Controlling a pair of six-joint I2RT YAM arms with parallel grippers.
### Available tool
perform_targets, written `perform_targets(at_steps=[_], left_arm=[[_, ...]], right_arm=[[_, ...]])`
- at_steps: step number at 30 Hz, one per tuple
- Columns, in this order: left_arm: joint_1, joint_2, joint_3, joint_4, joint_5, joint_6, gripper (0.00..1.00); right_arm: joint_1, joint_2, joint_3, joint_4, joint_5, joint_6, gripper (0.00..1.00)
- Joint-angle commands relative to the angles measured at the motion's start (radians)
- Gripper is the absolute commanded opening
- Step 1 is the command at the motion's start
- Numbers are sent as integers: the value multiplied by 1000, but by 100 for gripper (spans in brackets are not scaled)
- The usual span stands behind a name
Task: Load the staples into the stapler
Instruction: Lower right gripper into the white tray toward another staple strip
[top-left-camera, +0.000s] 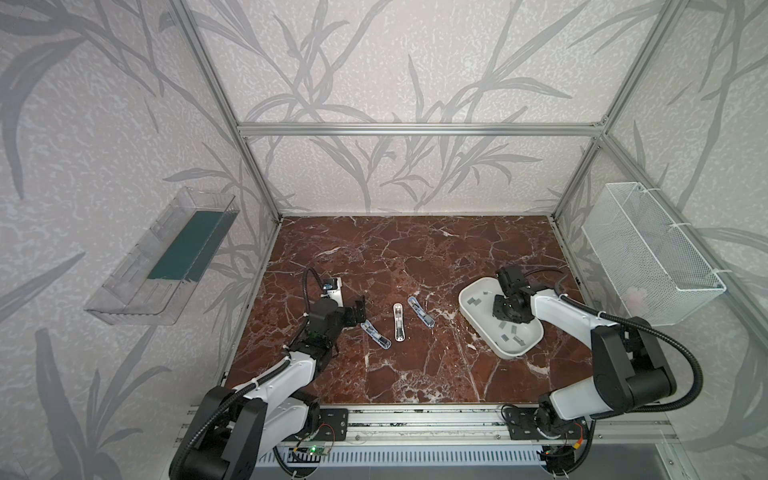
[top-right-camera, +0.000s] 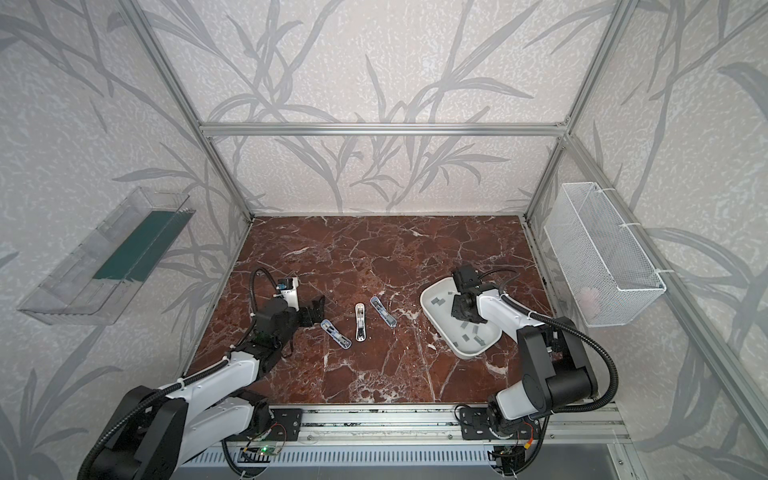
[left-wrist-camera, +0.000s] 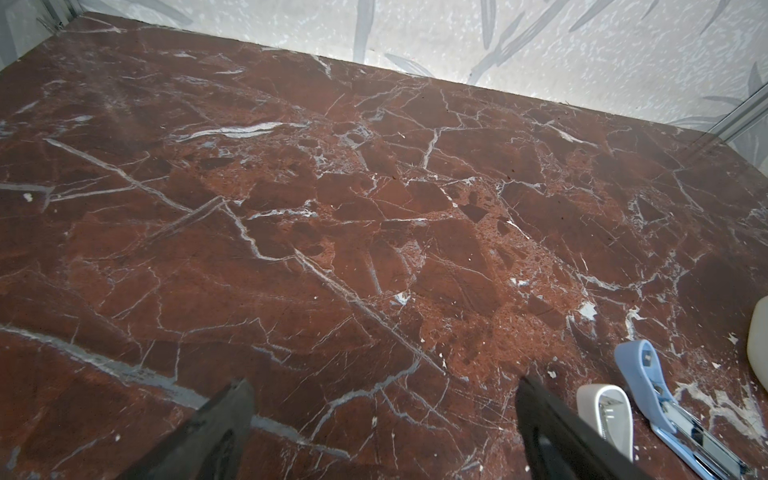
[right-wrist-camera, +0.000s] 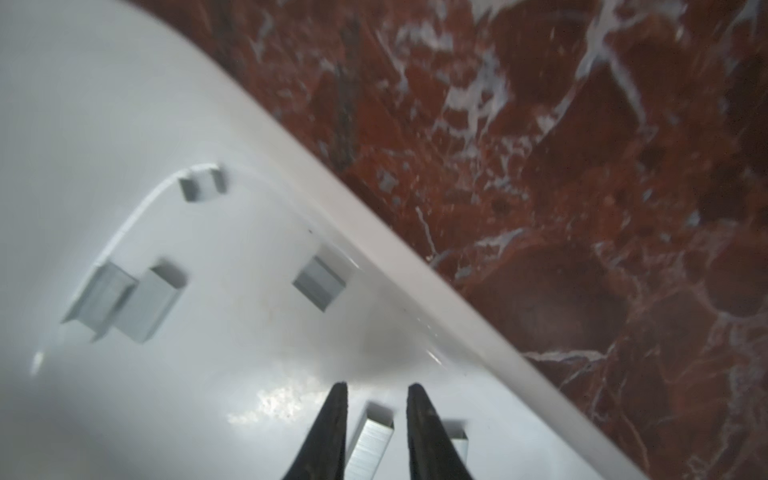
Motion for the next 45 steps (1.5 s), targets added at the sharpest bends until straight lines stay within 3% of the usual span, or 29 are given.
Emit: perform_targets(at_steps=[1,12,31,33,35,37,45], left_arm=[[-9,-3,27,-5,-7,10,99],[-14,-27,6,15,-11,16,99],[-18,-31,4,18,-16,18,99],[-18,-31,4,18,-17,19,99],[-19,-32,4,20,-15,19,99],[-20,-31,3,19,-15,19,99],[-21,-26,6,20,-12,22,99]], right_arm=[[0,-12,-21,31,-31,125,31],[1,29,-38,60,-31,175,30],[22,87,-3,21,-4,159,15],[25,86,5,7,3,158,17],[32,74,13,-14,23,160,26],[33,54,8,-21,33,167,29],[41,22,-29,-16,23,197,31]])
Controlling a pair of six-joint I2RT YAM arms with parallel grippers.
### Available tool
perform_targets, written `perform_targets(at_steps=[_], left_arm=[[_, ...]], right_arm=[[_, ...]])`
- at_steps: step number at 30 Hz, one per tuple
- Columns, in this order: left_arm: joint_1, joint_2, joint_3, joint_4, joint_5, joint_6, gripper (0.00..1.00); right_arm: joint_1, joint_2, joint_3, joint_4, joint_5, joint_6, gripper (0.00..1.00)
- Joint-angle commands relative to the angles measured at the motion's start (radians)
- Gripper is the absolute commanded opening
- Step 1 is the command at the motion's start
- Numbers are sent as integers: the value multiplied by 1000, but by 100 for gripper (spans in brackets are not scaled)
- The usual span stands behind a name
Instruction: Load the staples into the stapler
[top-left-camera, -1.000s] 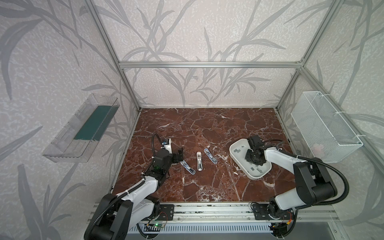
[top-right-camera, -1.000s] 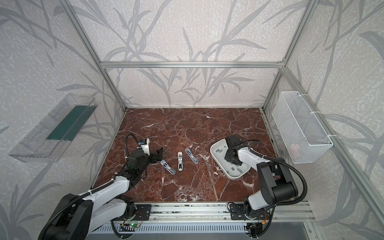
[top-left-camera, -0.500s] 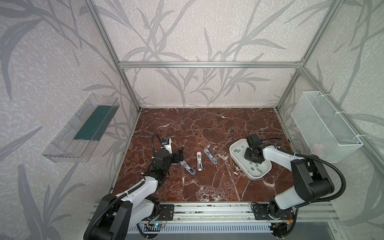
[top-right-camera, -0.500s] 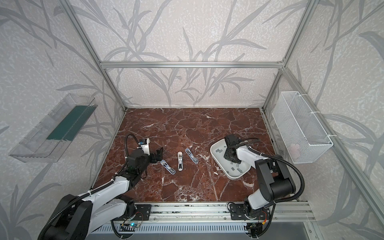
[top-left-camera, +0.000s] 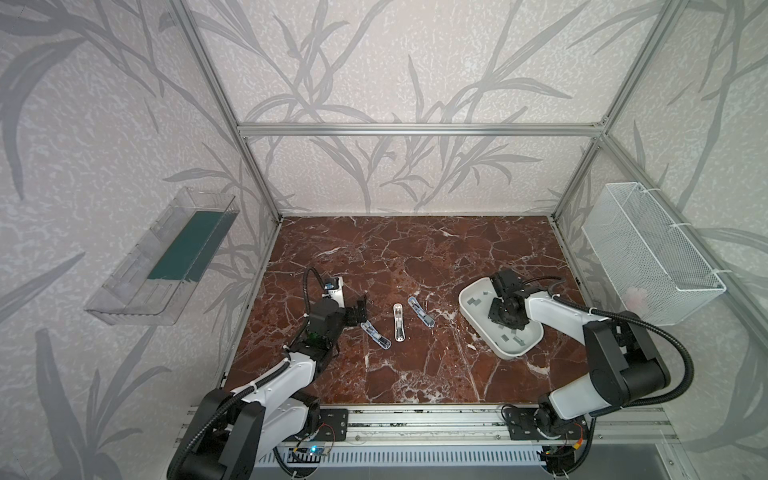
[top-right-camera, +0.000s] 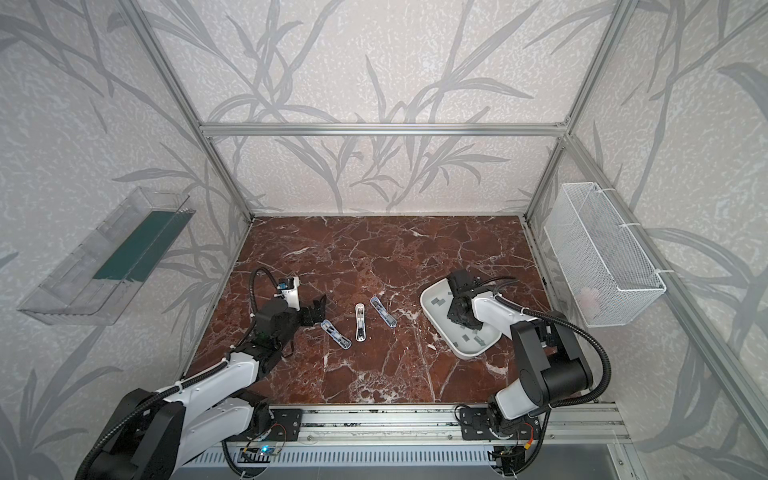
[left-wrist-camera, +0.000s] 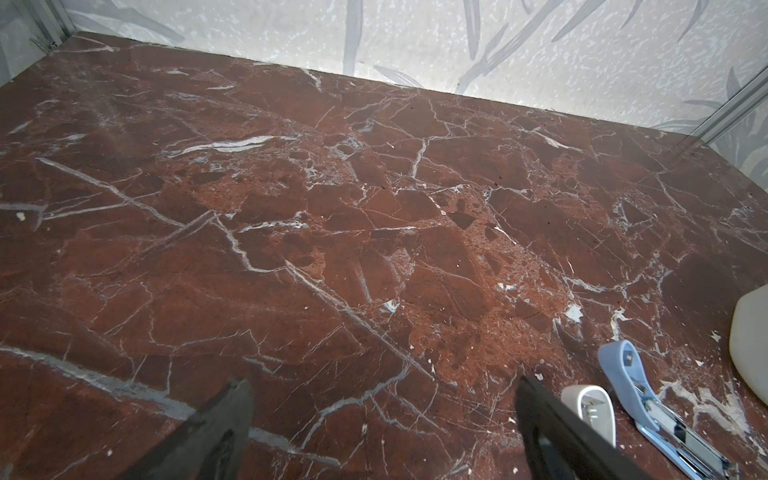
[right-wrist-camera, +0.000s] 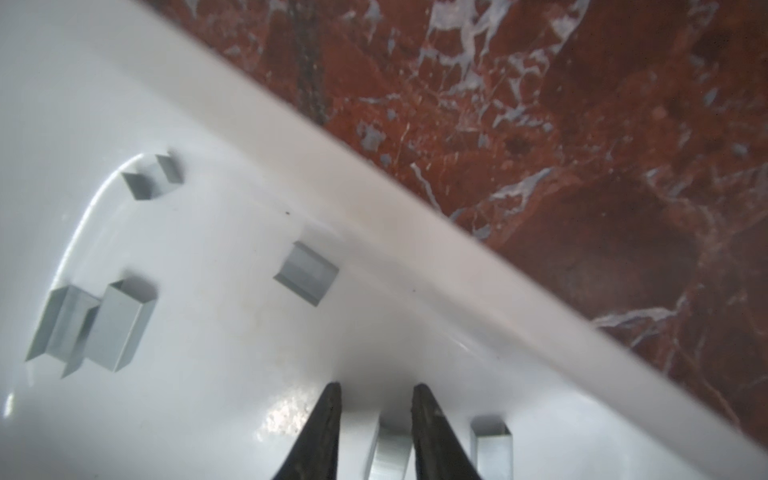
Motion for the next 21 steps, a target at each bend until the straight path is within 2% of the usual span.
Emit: perform_targets(at_steps=[1,12,21], left_arm=[[-7,-2,5,14,-11,8,99],[-8,-10,-3,24,-4,13,99],[-11,-9,-3,27,-3,14,99]], right_arm=[[16,-17,-30,-42,2,34,31],[26,-98,-26,-118,78,45,35],[29,-115,-79,-47,-6,76,35]])
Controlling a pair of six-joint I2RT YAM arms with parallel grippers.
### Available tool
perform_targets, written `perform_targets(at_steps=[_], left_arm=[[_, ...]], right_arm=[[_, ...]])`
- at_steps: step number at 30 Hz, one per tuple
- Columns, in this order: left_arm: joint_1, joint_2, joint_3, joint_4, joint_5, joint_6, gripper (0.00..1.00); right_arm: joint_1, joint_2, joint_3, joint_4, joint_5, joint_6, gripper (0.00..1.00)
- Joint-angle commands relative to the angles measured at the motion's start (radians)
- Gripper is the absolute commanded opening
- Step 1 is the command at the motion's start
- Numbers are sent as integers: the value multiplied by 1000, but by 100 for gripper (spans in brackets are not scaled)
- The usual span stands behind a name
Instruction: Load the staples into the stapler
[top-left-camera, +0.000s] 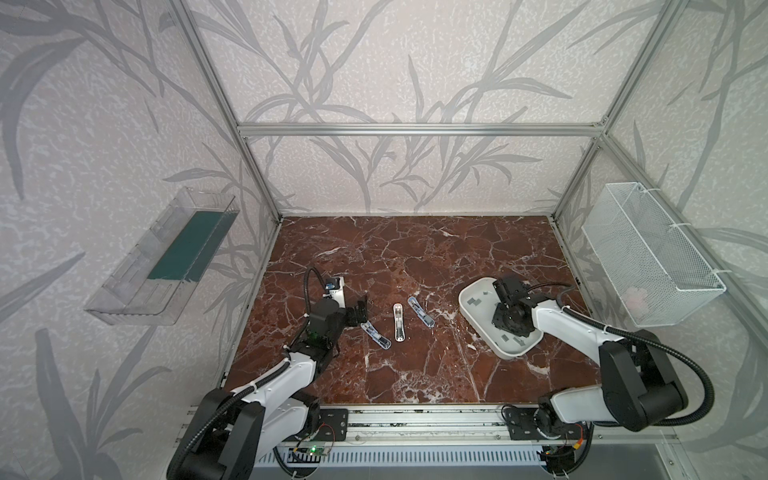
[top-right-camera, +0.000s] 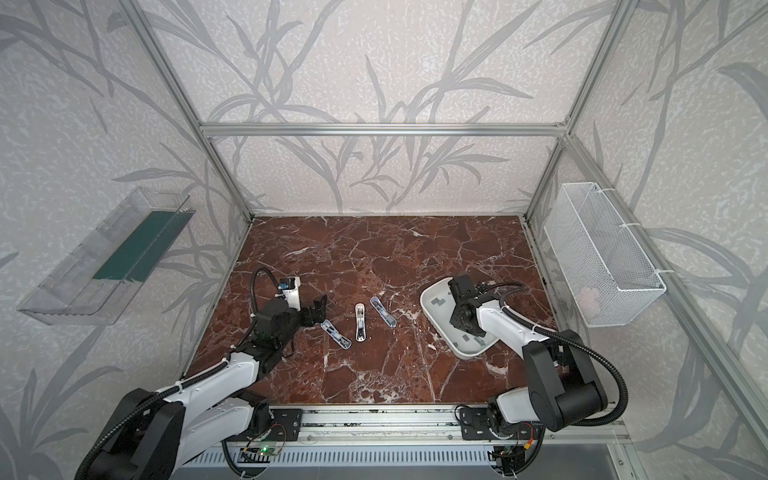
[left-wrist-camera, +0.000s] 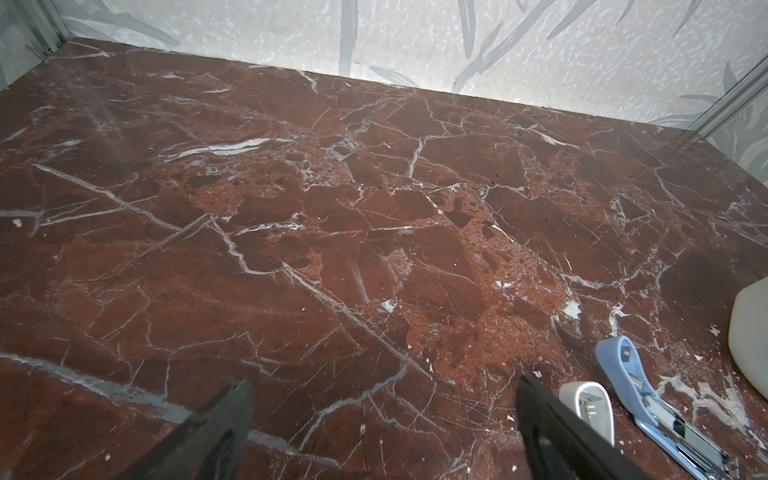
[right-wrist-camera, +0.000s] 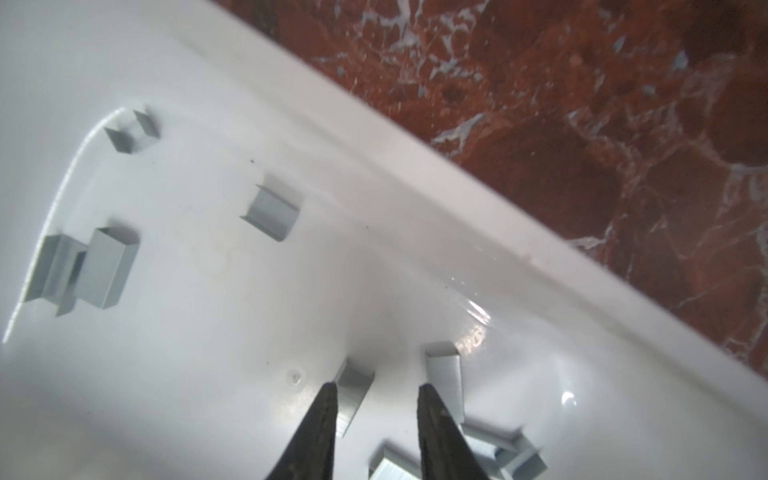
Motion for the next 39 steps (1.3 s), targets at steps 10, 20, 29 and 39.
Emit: perform_targets(at_steps=[10,20,29,39], left_arm=[[-7,-14,-7,28,-1,6,99],[-8,-10,-4,27,-4,8,99],[-11,-2,1,25,-8,10,99],[-12,-3,2,25,-9,11,99]], right_arm=[[8,81,3,66,-48,23,30],[8,94,25,32,-18,7,25],[8,71,26,31,-9,-13,20],[8,87,95,29,12,-92,18]])
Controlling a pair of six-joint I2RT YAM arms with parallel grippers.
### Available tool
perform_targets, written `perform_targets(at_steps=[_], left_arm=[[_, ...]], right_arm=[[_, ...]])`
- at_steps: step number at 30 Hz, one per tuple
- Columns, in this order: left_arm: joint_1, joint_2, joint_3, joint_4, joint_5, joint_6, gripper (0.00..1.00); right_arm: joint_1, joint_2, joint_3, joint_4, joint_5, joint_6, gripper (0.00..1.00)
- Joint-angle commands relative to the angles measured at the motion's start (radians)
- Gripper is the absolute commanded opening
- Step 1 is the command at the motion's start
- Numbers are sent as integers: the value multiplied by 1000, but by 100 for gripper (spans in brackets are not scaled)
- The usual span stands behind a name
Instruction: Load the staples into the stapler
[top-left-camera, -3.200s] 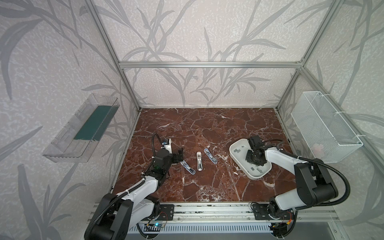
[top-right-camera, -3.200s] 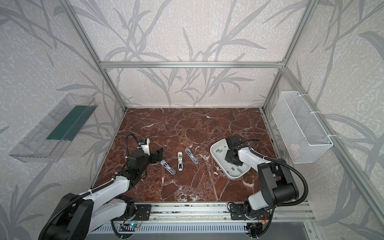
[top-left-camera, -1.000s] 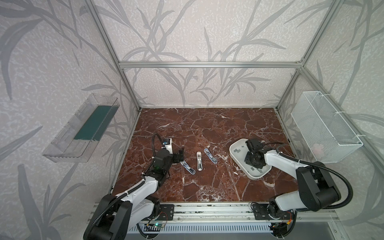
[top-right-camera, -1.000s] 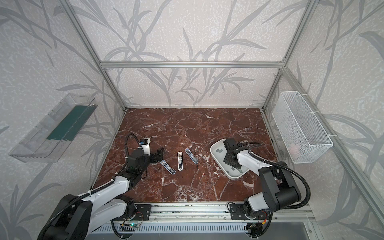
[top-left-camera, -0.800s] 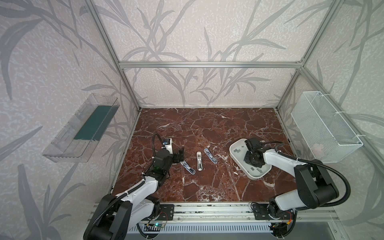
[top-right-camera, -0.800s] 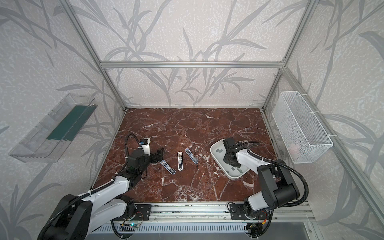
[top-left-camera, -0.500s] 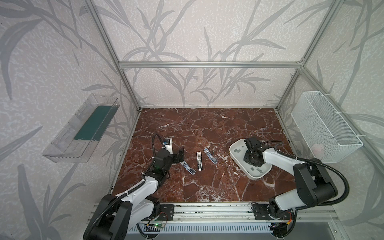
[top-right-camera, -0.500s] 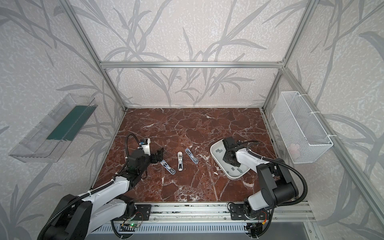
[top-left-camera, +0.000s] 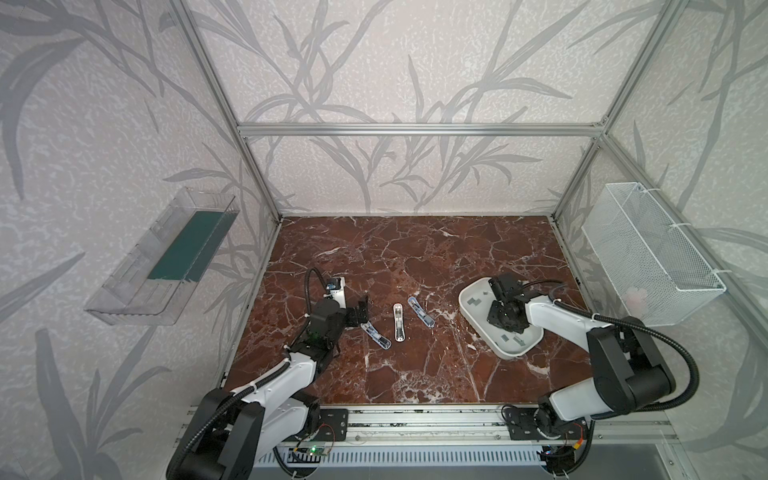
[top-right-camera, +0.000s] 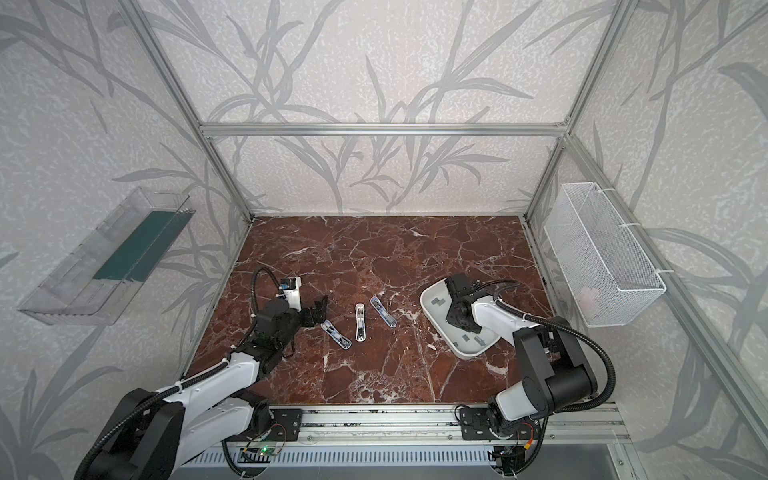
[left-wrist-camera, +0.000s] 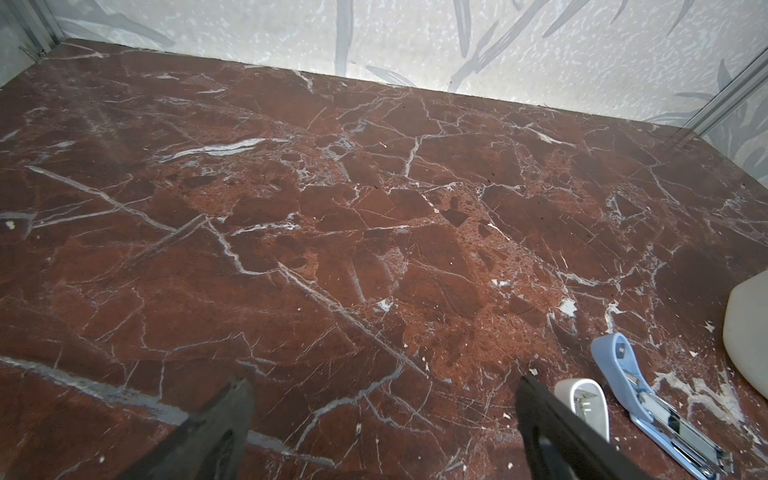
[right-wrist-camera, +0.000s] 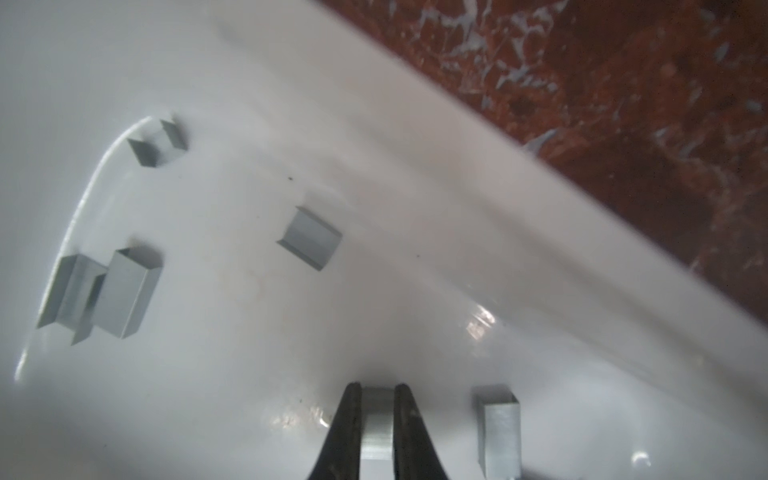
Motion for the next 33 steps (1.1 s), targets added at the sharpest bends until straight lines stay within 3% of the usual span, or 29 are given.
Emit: perform_targets(at_steps=[1,6,18,33], left_arm=[[-4,-1,3,23,-9,9,99],[-5,-5,-1,27,-11,9,99],[-10,29,23,16,-1,17,99],[-25,46,35,9,-9,29,99]], right_arm=[[4,-4,65,-52,46,-55,21],[0,-29,102,-133,110,-72,36],[-53,-58,27,-205,99,18,39],[-110,-70,-56,-117,12,47,39]])
